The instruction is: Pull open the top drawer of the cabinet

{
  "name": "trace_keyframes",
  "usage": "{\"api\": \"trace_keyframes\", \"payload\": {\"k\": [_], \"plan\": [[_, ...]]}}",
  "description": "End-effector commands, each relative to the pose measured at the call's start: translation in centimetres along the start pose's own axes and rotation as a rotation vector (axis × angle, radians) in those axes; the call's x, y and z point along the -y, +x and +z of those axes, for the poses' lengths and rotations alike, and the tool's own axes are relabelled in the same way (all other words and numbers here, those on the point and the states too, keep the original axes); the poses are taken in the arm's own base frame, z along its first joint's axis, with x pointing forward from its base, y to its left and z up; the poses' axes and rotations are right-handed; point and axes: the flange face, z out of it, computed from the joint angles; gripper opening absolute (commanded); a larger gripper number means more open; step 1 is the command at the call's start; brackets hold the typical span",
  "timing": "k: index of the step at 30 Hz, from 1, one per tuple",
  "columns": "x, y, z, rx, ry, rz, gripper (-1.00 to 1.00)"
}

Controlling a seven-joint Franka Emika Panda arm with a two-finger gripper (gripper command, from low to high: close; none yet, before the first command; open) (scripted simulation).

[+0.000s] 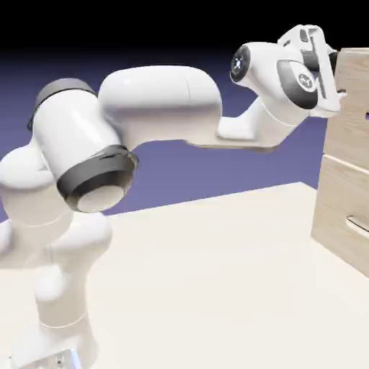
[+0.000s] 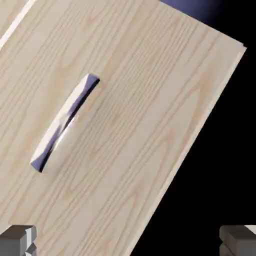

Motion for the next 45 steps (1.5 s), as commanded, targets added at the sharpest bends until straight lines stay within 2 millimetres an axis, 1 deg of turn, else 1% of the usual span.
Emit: {"api": "trace_keyframes", "payload": {"k": [1, 8, 16, 20, 24, 28, 31, 32, 45], "plan": [[0.4, -0.2, 0.8, 0.006, -0.001, -0.063, 0.0], [3.9, -1.3, 6.1, 0.05, 0.007, -0.528, 0.0], [8.3, -1.1, 11.8, 0.091, 0.038, -1.117, 0.0], [10.1, -0.6, 14.2, 0.108, 0.054, -1.433, 0.0], [11.4, 0.3, 16.3, 0.128, 0.066, -1.762, 0.0], [11.9, 1.5, 18.1, 0.154, 0.072, -2.101, 0.0], [11.8, 2.8, 19.2, 0.184, 0.074, -2.361, 0.0], [11.8, 3.0, 19.3, 0.191, 0.074, -2.412, 0.0], [11.8, 4.5, 21.8, 0.171, 0.082, -2.405, 0.0]]}}
